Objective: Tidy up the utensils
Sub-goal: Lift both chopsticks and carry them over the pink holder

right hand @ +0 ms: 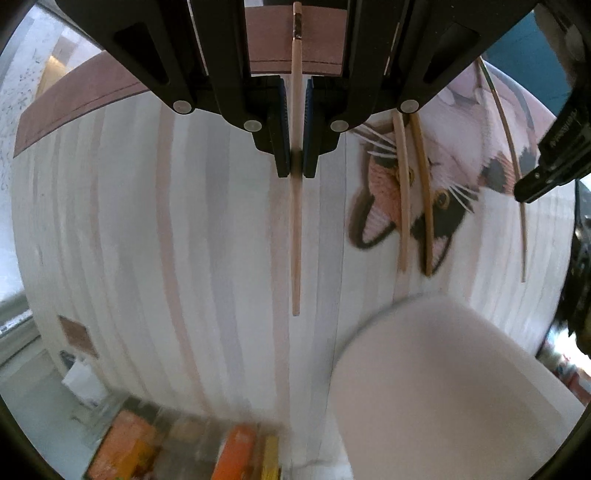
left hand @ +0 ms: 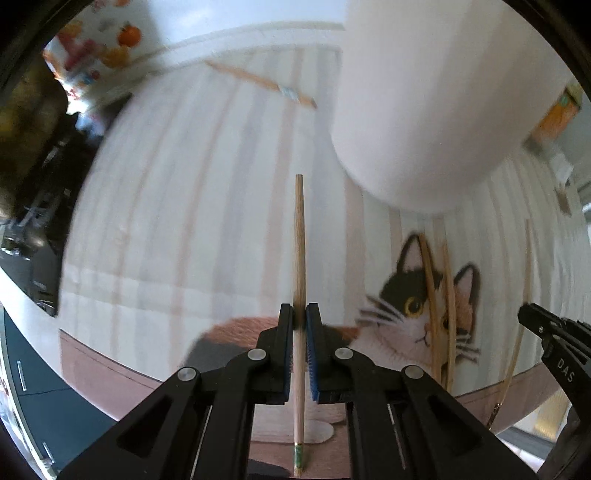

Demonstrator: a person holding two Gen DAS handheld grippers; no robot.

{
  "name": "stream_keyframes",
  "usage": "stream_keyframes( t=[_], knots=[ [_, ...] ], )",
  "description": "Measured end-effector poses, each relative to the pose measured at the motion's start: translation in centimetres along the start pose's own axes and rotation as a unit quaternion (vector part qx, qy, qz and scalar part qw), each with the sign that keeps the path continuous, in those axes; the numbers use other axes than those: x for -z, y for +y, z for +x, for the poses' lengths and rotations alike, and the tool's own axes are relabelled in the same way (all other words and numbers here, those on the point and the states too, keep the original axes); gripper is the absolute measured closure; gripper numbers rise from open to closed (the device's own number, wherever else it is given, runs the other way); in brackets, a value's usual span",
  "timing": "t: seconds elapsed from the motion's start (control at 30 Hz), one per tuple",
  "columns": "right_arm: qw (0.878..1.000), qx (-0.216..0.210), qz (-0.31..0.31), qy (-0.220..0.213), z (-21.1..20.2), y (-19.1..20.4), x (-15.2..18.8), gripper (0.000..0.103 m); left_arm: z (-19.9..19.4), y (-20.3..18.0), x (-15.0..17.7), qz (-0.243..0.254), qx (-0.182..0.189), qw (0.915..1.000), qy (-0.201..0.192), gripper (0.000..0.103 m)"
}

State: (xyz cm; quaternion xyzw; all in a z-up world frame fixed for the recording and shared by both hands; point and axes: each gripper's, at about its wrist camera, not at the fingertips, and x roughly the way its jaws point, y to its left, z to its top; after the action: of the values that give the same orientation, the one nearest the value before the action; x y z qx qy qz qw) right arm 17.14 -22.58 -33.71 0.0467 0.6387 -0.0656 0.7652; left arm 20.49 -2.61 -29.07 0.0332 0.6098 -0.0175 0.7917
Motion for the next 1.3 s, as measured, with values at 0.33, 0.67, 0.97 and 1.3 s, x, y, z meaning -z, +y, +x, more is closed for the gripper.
stream_keyframes(
  t=[0.33, 0.67, 0.97, 1.3],
  knots=[
    [0.994, -0.008, 0.012, -0.107, -6.7, 0.0, -0.7, 0.096, -7.0, 2.8, -1.9, -0.036, 0.000, 0.9950, -0.093, 0.099],
    [0.985, -0.024, 0.045, -0.165, -10.0, -2.2, -1.7, 0.096, -11.3, 3.3, -3.1, -0.055, 0.014, 0.9877, -0.145, 0.099],
    [0.974, -0.044, 0.073, -0.211, -13.3, -3.1, -3.3, 0.096, -15.2, 3.9, -4.7, -0.068, 0.029, 0.9802, -0.184, 0.099],
    [0.949, -0.151, 0.106, -0.256, -20.9, -4.0, -7.4, 0.096, -23.8, 5.3, -7.3, -0.090, 0.079, 0.9662, -0.228, 0.099]
  ],
)
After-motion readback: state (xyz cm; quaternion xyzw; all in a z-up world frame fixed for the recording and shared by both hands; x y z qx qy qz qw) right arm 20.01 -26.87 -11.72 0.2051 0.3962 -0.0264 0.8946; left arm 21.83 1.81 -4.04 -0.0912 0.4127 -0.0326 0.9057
